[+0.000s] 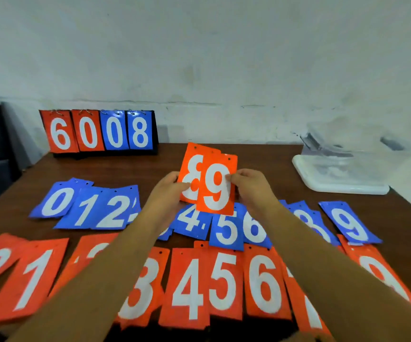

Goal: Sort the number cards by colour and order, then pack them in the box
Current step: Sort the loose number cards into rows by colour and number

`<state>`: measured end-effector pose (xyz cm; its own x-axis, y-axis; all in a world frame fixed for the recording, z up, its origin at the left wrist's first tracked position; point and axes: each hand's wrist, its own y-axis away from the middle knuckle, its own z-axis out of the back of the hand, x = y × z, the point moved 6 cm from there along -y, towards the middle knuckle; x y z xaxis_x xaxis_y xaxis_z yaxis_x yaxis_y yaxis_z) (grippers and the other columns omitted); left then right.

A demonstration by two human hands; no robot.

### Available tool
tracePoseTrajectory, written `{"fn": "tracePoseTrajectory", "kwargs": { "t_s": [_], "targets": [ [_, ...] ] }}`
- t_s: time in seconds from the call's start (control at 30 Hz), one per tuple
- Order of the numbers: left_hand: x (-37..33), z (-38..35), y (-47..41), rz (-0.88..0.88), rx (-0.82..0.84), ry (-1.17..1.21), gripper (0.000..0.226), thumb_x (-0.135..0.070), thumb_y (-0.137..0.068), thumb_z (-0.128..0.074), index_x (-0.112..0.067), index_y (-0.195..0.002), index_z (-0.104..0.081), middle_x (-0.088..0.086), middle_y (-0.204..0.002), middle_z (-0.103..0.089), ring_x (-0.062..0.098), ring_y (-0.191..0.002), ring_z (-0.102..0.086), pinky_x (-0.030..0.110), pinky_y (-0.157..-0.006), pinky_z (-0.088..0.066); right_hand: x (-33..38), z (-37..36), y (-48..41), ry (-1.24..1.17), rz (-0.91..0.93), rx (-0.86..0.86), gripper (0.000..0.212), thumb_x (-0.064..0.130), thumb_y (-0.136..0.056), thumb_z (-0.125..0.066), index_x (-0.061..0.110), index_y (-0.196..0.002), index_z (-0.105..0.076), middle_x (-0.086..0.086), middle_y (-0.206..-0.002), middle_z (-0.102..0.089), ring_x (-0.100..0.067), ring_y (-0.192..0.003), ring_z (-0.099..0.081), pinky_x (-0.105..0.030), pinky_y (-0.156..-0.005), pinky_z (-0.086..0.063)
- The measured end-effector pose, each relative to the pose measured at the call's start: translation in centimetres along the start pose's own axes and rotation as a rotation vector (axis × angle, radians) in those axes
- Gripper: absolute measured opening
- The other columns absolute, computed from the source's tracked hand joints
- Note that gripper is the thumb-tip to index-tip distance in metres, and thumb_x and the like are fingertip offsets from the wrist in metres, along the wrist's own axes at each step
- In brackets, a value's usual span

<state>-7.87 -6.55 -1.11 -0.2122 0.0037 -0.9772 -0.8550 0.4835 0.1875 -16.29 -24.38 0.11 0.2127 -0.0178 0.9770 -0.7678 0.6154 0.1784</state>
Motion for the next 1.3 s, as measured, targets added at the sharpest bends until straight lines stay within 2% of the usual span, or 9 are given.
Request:
{"fn": "tracePoseTrajectory", "kwargs": {
  "t_s": [0.1,0.17,0.27,0.37,0.5,0.67,0.93,1.17,1.3],
  "targets": [
    [1.4,-1.8,3.9,-0.012,0.046,-0.064,0.022,-0.024,-0.093,-0.063,-0.017,-0.114,-0.061,0.006,-0.110,-0.072,0.023,-0.097,-0.071,0.047,-0.089,-0.057,-1.7,0.5,3.5,0.005,-0.018,-0.042,0.014,0.017,-0.093,-0.063,0.005,-0.097,-0.067,-0.011,-0.098,-0.072,-0.028,-0.090,-0.070,-0.043,-0.077,-0.060],
    [2.2,-3.4,6.4,-0.062,0.098,-0.206,0.033,-0.026,-0.086,-0.073,-0.022,-0.117,-0.060,0.001,-0.110,-0.073,0.019,-0.094,-0.072,0.042,-0.085,-0.059,-2.7,1.0,5.4,-0.010,-0.021,-0.052,0.015,0.014,-0.090,-0.065,0.006,-0.103,-0.066,-0.012,-0.100,-0.073,-0.029,-0.090,-0.071,-0.047,-0.079,-0.060],
    [3.0,-5.0,8.8,-0.076,0.110,-0.381,0.041,-0.023,-0.086,-0.073,-0.024,-0.123,-0.055,-0.005,-0.114,-0.068,0.017,-0.098,-0.069,0.032,-0.078,-0.059,-3.1,2.3,7.6,-0.038,0.011,-0.008,0.017,0.007,-0.092,-0.058,0.010,-0.104,-0.069,-0.010,-0.097,-0.075,-0.025,-0.086,-0.073,-0.038,-0.071,-0.061],
    [3.4,-5.6,9.7,-0.035,0.069,-0.371,0.035,-0.028,-0.087,-0.071,-0.026,-0.119,-0.055,-0.003,-0.113,-0.068,0.014,-0.091,-0.071,0.031,-0.071,-0.060,-2.9,4.0,9.4,-0.050,0.026,0.061,0.015,0.011,-0.096,-0.056,0.015,-0.100,-0.070,-0.005,-0.097,-0.075,-0.021,-0.086,-0.073,-0.033,-0.070,-0.060],
    [3.6,-6.8,10.2,-0.039,0.072,-0.362,0.029,-0.028,-0.088,-0.071,-0.021,-0.113,-0.059,0.000,-0.107,-0.072,0.015,-0.083,-0.073,0.036,-0.073,-0.062,-3.7,7.1,9.9,-0.027,-0.014,0.043,0.020,0.021,-0.091,-0.067,0.017,-0.110,-0.067,-0.004,-0.103,-0.075,-0.022,-0.091,-0.073,-0.044,-0.083,-0.059],
    [3.8,-7.0,9.5,-0.021,-0.017,-0.332,0.023,-0.027,-0.091,-0.067,-0.022,-0.111,-0.059,0.001,-0.109,-0.072,0.015,-0.083,-0.073,0.038,-0.073,-0.062,-4.6,12.5,9.8,-0.044,-0.058,-0.075,0.011,0.021,-0.094,-0.063,0.017,-0.102,-0.068,-0.003,-0.095,-0.075,-0.020,-0.085,-0.072,-0.038,-0.072,-0.059],
    [4.5,-10.0,9.3,0.013,0.026,-0.297,0.020,-0.026,-0.091,-0.068,-0.024,-0.108,-0.058,0.003,-0.109,-0.071,0.017,-0.084,-0.073,0.034,-0.068,-0.061,-6.0,21.6,10.5,0.650,-0.037,-0.249,0.028,0.016,-0.081,-0.077,0.006,-0.104,-0.066,-0.007,-0.097,-0.064,-0.022,-0.086,-0.062,-0.027,-0.064,-0.048],
    [5.6,-13.6,9.9,0.059,0.107,-0.214,0.014,-0.025,-0.089,-0.070,-0.027,-0.098,-0.059,0.002,-0.105,-0.072,0.018,-0.082,-0.074,0.043,-0.074,-0.062,-10.1,23.7,10.7,0.946,-0.121,-0.285,0.017,0.026,-0.085,-0.073,0.012,-0.084,-0.063,-0.002,-0.077,-0.062,-0.015,-0.074,-0.060,-0.023,-0.057,-0.043],
    [5.7,-14.3,10.5,0.071,0.116,-0.209,0.015,-0.024,-0.089,-0.069,-0.027,-0.099,-0.058,0.004,-0.111,-0.071,0.023,-0.089,-0.073,0.046,-0.078,-0.060,-11.6,23.2,10.4,1.044,-0.150,-0.329,0.026,0.036,-0.085,-0.071,0.011,-0.092,-0.066,-0.002,-0.080,-0.064,-0.015,-0.078,-0.063,-0.024,-0.064,-0.051]
  ]
}}
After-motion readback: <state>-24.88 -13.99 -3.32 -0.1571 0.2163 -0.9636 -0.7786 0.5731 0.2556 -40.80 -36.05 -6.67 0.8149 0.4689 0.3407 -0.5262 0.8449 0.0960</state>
